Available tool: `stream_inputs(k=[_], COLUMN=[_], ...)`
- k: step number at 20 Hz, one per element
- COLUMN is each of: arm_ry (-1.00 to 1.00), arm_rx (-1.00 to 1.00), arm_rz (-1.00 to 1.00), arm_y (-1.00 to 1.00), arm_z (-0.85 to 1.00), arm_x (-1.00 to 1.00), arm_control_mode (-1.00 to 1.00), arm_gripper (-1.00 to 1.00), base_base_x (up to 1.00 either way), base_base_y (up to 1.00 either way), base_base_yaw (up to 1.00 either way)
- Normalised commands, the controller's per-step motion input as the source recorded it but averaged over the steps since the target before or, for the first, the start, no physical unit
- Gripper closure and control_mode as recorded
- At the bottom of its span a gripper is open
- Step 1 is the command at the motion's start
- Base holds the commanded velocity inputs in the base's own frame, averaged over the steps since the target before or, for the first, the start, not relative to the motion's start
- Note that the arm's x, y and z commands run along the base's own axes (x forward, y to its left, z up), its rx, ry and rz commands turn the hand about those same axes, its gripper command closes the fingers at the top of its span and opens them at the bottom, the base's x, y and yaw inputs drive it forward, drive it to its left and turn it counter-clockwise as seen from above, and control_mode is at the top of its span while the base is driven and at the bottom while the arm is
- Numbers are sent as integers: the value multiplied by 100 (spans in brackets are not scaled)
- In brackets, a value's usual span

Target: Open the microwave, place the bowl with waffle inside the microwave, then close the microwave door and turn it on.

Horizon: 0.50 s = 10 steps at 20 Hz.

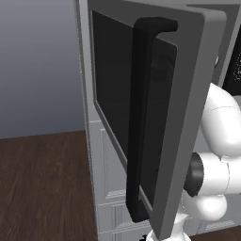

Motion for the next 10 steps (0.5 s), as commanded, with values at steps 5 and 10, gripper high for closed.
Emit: stream_inputs(k=[5,10], arm_ry=[1,0], arm_rx=[-1,0], arm_rz=[-1,-2], arm_y=[0,0], arm_z=[-20,-17], arm_x=[0,0], arm_control_mode=[-100,-100], arm_gripper=[100,-100], base_base_x=[0,0], base_base_y=[0,0], base_base_yaw=[0,0])
